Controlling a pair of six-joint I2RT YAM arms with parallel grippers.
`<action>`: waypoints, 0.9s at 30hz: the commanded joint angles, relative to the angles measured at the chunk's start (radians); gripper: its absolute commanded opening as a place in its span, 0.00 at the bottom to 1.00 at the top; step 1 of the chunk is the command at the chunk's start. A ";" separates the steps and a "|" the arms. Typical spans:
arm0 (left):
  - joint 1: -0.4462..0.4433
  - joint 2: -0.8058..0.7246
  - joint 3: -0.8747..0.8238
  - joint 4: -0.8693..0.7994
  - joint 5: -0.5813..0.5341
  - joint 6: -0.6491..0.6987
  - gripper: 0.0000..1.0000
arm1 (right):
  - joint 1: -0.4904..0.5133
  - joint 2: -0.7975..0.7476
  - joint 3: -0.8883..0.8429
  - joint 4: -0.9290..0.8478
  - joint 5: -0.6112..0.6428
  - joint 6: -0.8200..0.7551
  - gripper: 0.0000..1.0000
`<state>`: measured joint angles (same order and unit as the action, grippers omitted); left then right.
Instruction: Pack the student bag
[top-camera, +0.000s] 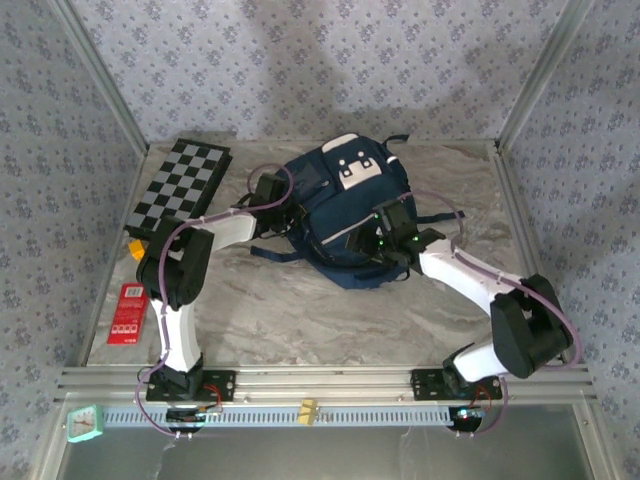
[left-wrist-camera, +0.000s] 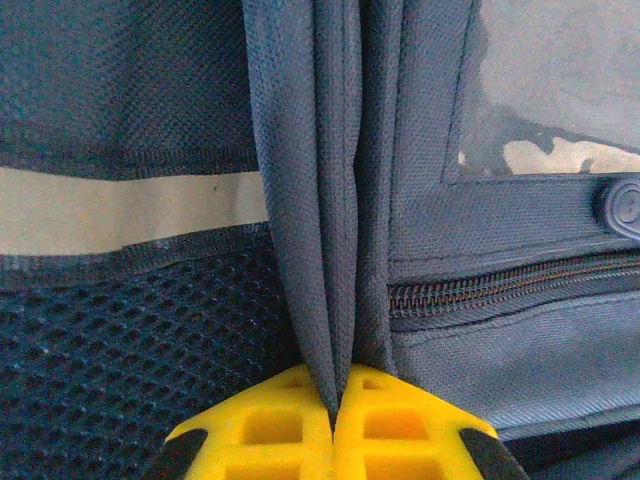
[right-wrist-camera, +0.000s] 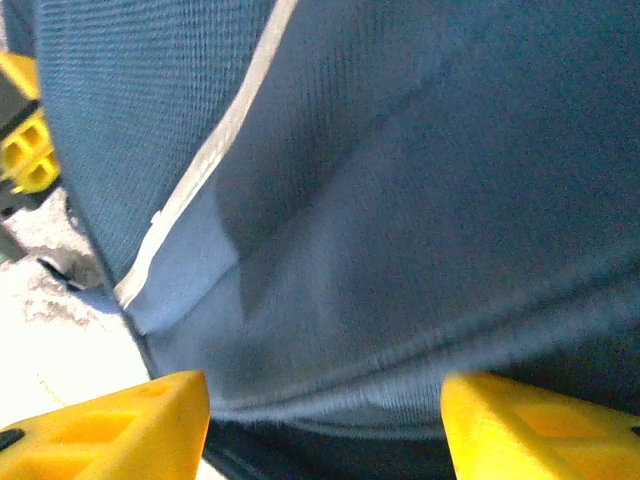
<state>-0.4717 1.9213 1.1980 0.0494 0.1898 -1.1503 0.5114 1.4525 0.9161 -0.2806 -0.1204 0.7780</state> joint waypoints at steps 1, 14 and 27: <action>-0.015 -0.123 -0.036 0.010 -0.003 -0.013 0.00 | -0.055 0.051 0.098 0.018 -0.017 -0.075 0.64; -0.152 -0.251 -0.080 -0.048 -0.068 -0.131 0.00 | -0.195 0.197 0.439 -0.132 -0.048 -0.355 0.66; -0.174 -0.292 -0.136 -0.020 -0.128 -0.165 0.00 | 0.170 0.075 0.406 -0.362 0.197 -0.166 0.66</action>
<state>-0.6209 1.6852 1.0664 -0.0101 0.0299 -1.3117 0.6048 1.4963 1.3060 -0.5629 -0.0189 0.5217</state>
